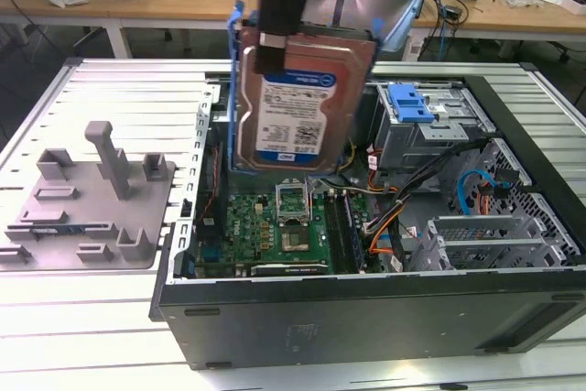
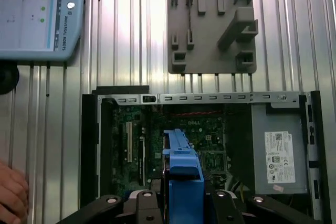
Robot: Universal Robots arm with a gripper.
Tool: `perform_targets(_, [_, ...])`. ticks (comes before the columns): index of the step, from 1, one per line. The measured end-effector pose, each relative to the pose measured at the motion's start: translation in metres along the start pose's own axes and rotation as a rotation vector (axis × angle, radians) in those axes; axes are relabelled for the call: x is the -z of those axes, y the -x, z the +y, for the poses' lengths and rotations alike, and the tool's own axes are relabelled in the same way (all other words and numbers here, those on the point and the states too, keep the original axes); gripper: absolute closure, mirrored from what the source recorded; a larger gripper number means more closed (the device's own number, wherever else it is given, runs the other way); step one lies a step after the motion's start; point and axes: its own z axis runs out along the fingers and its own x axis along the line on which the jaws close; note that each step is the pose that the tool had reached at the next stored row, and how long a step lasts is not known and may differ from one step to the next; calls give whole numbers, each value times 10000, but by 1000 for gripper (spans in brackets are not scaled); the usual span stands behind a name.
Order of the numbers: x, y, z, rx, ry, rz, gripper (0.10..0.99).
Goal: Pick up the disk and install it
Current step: 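Pick up the disk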
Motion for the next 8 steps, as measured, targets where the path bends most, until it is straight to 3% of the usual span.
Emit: perform_targets(8, [46, -150, -396, -3, 69, 30, 718])
